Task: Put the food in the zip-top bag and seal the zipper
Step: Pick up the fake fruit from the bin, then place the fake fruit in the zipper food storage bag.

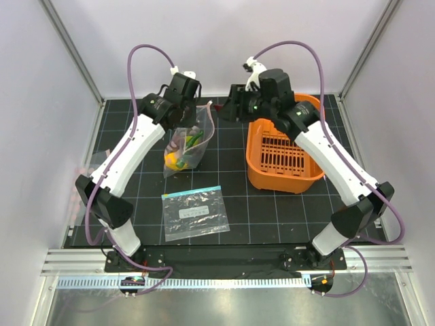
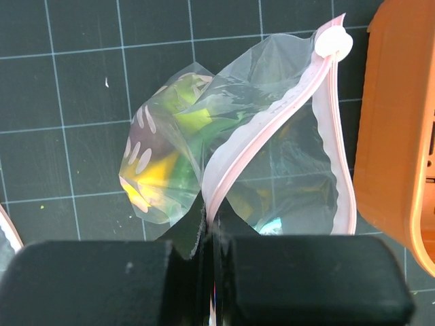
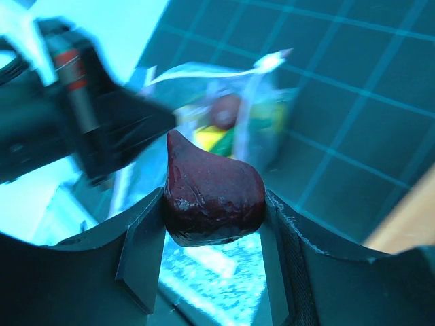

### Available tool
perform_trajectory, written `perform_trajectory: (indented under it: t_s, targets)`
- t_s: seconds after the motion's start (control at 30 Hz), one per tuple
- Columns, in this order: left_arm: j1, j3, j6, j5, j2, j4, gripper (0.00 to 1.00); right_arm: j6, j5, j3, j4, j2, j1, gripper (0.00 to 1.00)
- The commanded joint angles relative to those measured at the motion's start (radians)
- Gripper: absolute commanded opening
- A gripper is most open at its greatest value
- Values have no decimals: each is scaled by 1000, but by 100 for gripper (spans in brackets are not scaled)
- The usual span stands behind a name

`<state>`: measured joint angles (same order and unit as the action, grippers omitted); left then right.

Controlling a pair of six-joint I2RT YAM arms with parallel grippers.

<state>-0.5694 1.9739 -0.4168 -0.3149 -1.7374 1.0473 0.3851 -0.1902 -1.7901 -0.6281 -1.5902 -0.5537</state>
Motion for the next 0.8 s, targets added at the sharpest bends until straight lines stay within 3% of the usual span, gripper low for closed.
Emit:
perform_trajectory:
  t_s: [0.0, 0.37, 0.43, 0.47, 0.5, 0.53, 0.63, 0.77]
  targets:
    - [-7, 37, -17, 13, 65, -38, 1, 47, -71, -5, 71, 7, -40, 26]
    - [-30, 62, -53, 48, 96, -44, 2, 52, -64, -46, 70, -91, -109, 25]
    - [-37, 56, -56, 53, 104, -55, 2, 49, -61, -95, 33, -129, -112, 38]
    - [-38, 56, -59, 54, 107, -56, 2, 37, -58, -118, 12, -143, -114, 53]
    - [-38, 56, -60, 53, 105, -58, 2, 28, -37, -142, -43, -155, -115, 79]
    - [-38, 57, -62, 53, 105, -55, 2, 21, -20, -181, -67, -169, -117, 85]
    - [-40, 60, -71, 54, 102, -53, 2, 3, 12, -195, -90, -148, -117, 89]
    - [-38, 59, -80, 63, 96, -55, 2, 5, 31, -213, -136, -123, -117, 83]
